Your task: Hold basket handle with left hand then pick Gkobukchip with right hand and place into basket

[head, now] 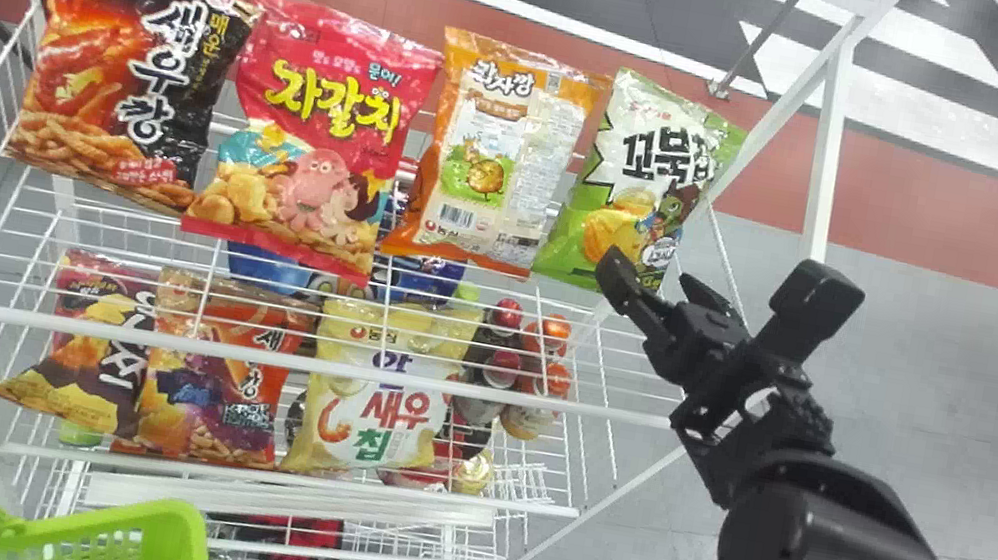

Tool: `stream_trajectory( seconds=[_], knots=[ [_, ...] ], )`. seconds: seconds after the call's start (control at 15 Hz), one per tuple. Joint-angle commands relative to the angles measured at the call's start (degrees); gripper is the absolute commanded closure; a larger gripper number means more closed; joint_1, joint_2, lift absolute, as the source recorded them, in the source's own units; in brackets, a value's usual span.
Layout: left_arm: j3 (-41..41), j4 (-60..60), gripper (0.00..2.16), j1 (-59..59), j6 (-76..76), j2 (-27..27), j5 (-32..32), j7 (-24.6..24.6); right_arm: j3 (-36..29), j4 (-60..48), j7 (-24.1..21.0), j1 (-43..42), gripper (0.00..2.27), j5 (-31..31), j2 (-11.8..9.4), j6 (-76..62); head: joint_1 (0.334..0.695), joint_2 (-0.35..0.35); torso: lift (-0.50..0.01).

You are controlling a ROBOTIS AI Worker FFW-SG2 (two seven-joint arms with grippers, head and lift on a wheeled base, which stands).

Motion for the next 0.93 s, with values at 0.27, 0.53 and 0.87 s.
stream_trajectory(
  seconds=[0.27,0.53,0.87],
  knots=[
    [0.18,0.34,2.16,-0.22,0.07,0.51,0.0,0.07,-0.1,9.33,0.87,-11.84,0.06,4.29,-0.8,5.35,0.695,-0.35,0.0],
    [0.09,0.61,2.16,-0.66,0.07,0.6,0.0,0.25,2.71,14.25,2.19,-17.02,0.05,8.86,-1.07,5.87,0.695,-0.35,0.0],
    [0.0,1.22,2.16,-1.27,0.77,1.04,0.18,0.25,4.65,18.64,2.28,-19.83,0.07,12.37,-0.98,5.7,0.695,-0.328,0.0]
  ],
)
